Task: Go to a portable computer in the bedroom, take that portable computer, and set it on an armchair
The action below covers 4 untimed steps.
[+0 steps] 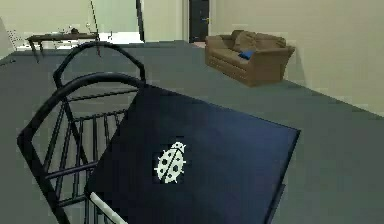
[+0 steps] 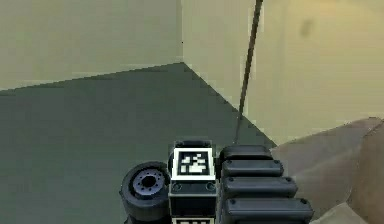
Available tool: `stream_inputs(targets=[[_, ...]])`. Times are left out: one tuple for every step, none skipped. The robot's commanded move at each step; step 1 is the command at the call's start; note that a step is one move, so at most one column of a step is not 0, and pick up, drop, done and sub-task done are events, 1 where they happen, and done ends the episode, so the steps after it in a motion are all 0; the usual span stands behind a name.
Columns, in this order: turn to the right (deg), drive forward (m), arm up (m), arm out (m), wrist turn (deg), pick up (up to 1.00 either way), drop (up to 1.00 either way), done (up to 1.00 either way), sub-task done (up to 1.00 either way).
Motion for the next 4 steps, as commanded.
stream_inputs(targets=[[9.0,0.00,0.00,0.00,0.0,0.00,0.00,0.00,0.00],[-45.0,0.00,0.00,0.00,0.0,0.00,0.00,0.00,0.00],[-45.0,0.00,0.00,0.00,0.0,0.00,0.00,0.00,0.00],[-45.0,0.00,0.00,0.00,0.0,0.00,0.00,0.00,0.00]])
